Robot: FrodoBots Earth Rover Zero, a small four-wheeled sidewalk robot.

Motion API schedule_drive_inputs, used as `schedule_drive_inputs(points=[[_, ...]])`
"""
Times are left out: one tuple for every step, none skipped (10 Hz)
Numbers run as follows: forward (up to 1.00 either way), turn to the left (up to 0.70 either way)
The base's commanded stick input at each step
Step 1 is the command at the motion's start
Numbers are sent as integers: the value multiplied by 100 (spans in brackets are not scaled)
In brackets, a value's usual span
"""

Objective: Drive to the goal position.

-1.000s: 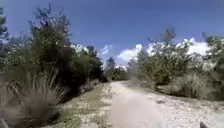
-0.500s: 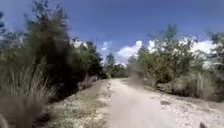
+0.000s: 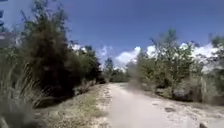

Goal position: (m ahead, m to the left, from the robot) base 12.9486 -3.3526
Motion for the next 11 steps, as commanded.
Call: schedule_drive_inputs(points=[[44, 2], [44, 2], [44, 2], [44, 2], [44, 2], [44, 2], [44, 2], [44, 2], [44, 2], [44, 2], [44, 2]])
